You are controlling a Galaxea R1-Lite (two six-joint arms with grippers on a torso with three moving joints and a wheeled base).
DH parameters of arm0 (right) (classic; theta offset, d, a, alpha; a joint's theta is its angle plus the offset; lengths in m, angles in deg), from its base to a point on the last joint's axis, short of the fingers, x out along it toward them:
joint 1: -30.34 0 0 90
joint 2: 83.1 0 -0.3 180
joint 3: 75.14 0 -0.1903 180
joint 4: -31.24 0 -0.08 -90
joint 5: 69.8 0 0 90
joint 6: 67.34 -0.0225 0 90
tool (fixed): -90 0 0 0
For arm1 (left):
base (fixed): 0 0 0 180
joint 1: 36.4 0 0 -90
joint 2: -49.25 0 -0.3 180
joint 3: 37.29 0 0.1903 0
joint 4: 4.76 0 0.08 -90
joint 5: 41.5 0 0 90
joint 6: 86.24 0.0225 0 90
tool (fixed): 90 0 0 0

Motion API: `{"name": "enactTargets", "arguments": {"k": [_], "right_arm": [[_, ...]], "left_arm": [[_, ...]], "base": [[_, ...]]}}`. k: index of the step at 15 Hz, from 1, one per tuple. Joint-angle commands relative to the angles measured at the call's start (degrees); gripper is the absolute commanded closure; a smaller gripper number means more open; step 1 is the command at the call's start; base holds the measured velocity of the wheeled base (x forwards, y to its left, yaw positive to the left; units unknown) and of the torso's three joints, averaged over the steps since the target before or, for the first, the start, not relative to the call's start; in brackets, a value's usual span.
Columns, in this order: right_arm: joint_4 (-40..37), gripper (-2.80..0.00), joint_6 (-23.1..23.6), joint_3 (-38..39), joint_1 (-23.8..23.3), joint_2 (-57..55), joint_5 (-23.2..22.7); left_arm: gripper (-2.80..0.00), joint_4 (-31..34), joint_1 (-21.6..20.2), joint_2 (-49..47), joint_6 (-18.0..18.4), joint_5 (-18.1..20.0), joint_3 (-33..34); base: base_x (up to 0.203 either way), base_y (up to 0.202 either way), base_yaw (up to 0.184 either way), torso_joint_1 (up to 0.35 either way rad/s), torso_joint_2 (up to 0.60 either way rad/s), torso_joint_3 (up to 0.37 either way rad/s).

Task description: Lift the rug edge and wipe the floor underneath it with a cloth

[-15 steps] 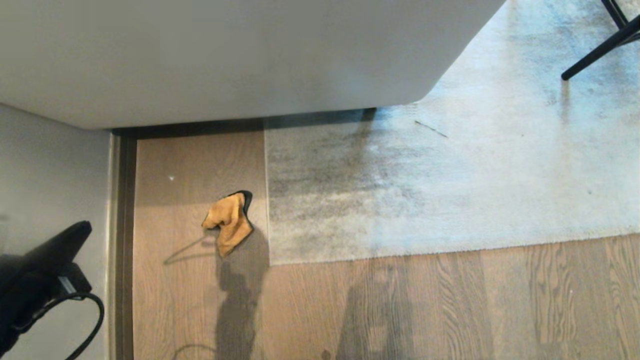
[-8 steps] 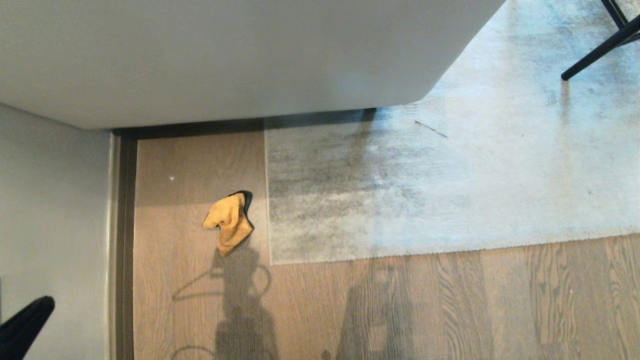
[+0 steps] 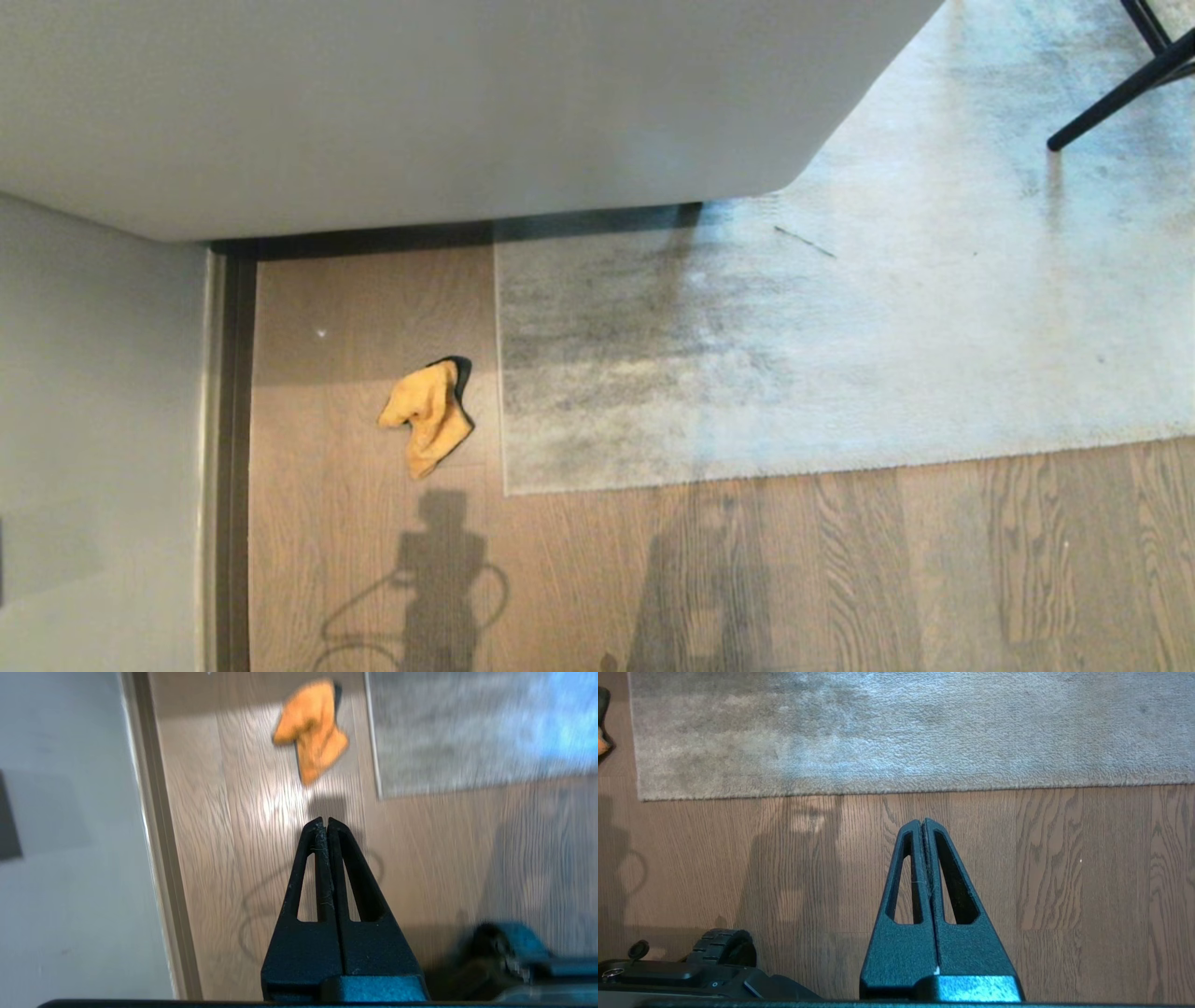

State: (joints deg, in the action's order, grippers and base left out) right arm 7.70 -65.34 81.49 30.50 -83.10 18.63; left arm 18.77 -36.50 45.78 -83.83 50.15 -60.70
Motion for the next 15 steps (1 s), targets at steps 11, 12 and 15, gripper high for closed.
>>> {"name": "enactTargets", "arguments": {"k": [11, 12, 15], "right_arm": [[0.0, 0.0, 0.0, 0.0, 0.0, -0.1, -0.1], [0.0, 0.0, 0.0, 0.0, 0.0, -0.1, 0.0], [0.0, 0.0, 0.0, 0.0, 0.0, -0.1, 0.0]], "left_arm": [[0.0, 0.0, -0.2, 3.5, 0.0, 0.0, 0.0], [0.0, 0.0, -0.1, 3.5, 0.0, 0.0, 0.0], [0.0, 0.0, -0.1, 3.5, 0.0, 0.1, 0.0]], "base": [[0.0, 0.0, 0.0, 0.0, 0.0, 0.0], [0.0, 0.0, 0.0, 0.0, 0.0, 0.0], [0.0, 0.0, 0.0, 0.001, 0.0, 0.036]]}}
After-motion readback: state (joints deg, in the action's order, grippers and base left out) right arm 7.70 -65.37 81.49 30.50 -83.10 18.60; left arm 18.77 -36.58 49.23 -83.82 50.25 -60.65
